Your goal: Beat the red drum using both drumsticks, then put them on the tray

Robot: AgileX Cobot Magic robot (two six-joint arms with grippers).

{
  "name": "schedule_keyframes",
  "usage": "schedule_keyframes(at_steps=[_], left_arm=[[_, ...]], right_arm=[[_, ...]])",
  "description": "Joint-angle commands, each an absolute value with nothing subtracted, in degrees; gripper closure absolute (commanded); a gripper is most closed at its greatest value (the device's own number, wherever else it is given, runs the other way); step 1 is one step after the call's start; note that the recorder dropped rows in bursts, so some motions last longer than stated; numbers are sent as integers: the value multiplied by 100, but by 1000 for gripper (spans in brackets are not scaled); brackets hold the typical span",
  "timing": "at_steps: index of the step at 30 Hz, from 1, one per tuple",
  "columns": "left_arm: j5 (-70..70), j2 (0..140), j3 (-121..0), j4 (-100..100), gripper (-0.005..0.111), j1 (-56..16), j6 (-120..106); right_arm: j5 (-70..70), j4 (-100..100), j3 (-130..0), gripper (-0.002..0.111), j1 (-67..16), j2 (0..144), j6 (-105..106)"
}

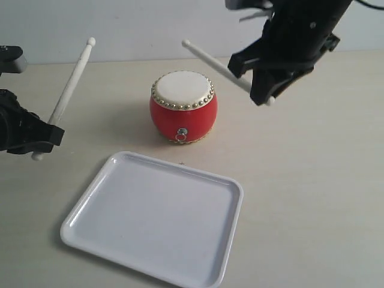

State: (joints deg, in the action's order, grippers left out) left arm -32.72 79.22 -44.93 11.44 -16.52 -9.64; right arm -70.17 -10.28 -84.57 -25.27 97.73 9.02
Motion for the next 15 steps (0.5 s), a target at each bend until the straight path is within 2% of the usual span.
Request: schedule_keyframes(at_steps=[1,9,15], left_arm=[[-3664,8027,-4925,1351,107,-1690,-1364],[-4867,8904,-6205,1339,107,-2442,-1664],[-5198,9502,-6600,1076,107,-2836,-1685]], right_arm=[[-6996,-807,-8815,108,-2537,9433,984],[-6996,-761,-8776,108,-2537,9399,984],[-6996,-749,-8776,108,-2537,9399,984]])
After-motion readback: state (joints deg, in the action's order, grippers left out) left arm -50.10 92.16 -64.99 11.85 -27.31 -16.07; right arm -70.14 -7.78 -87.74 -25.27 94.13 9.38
